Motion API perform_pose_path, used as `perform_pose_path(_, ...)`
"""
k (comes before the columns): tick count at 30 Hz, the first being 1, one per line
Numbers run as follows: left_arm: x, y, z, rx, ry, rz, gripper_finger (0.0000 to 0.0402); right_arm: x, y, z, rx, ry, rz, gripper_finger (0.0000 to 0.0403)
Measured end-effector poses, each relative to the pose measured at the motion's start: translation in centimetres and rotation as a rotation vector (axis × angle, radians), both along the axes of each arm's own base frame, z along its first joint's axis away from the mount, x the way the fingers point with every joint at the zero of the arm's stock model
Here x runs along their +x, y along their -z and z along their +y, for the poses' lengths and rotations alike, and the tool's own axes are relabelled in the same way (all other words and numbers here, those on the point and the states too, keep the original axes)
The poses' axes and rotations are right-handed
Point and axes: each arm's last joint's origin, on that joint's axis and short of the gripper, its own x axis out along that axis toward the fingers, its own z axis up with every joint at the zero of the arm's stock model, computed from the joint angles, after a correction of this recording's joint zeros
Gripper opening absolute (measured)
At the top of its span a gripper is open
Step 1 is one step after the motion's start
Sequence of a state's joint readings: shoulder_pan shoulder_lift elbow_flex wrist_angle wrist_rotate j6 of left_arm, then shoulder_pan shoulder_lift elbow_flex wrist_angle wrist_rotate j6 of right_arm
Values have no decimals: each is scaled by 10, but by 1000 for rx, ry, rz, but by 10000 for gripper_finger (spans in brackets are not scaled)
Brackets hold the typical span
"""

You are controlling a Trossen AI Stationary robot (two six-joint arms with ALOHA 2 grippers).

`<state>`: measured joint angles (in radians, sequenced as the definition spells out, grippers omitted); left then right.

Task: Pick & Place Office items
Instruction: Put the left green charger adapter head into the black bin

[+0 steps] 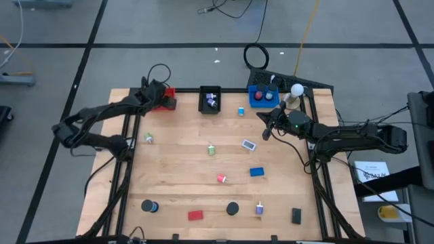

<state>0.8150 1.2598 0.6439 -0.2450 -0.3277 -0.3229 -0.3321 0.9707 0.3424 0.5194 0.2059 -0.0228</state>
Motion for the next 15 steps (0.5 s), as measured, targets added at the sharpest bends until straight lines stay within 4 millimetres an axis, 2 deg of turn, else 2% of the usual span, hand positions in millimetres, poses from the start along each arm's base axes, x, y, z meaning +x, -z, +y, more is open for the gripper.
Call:
perform_pose_path(4,9,-5,-29,77,166,2,108,0,0,0,0,0,0,4)
perform_pose_path(10,27,12,-72,108,517,-113,12,0,0,0,7,1,-4,4)
perform_pose_path(15,40,18,-92,140,718,-200,14,0,0,0,10,-4,-5,4)
